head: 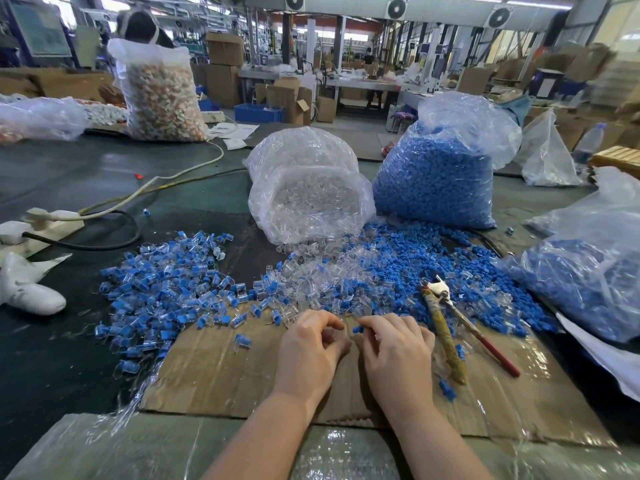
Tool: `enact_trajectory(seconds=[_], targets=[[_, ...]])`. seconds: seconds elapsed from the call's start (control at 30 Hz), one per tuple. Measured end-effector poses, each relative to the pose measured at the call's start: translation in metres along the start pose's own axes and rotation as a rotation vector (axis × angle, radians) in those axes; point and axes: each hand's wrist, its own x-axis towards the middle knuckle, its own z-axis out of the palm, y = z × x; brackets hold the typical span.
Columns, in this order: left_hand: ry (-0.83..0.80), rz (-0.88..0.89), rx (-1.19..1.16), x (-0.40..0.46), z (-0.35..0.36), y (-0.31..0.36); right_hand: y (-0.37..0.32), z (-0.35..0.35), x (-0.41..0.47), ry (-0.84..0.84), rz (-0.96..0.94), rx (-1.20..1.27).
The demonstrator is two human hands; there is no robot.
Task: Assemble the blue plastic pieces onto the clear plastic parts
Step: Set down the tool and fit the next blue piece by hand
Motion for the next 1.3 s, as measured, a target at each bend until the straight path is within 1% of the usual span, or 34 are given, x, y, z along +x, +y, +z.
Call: enact_trajectory(seconds=[0.2,0.3,0.53,0.67,0.8,0.97,1.07,1.3], targets=[[0.012,-0.010,-0.033,0.0008,0.0009,-0.0011,0.0002,0.0008,-0.0014,0.010,0.006,0.006],[0.023,-0.020,-0.099,0.0011,0.0007,-0.0022,0.0006,0.0011,-0.0020,-0.012,0.018,0.008],[-0.042,-0.008,-0.068,0.0020,-0.0023,-0.0016,0.0015,-0.0004,-0.0015,-0.024,0.022,0.046],[-0.024,-0.048,-0.076,0.0014,-0.0043,0.0001,0.0008,-0.0017,-0.0014,-0.009,0.016,0.074],[0.002,-0.111,-0.155,0.0010,-0.0049,-0.0004,-0.0005,-0.0035,-0.0013,0.023,0.020,0.094],[0.006,-0.129,-0.191,0.0030,-0.0047,-0.0023,0.0008,-0.0032,-0.0009,-0.032,0.048,0.119],[-0.014,-0.169,-0.263,0.0035,-0.0036,-0.0050,0.0004,-0.0032,-0.0009,-0.042,0.044,0.122],[0.001,-0.226,-0.371,0.0050,0.0000,-0.0065,-0.0011,-0.0046,-0.0004,-0.019,0.015,0.130]])
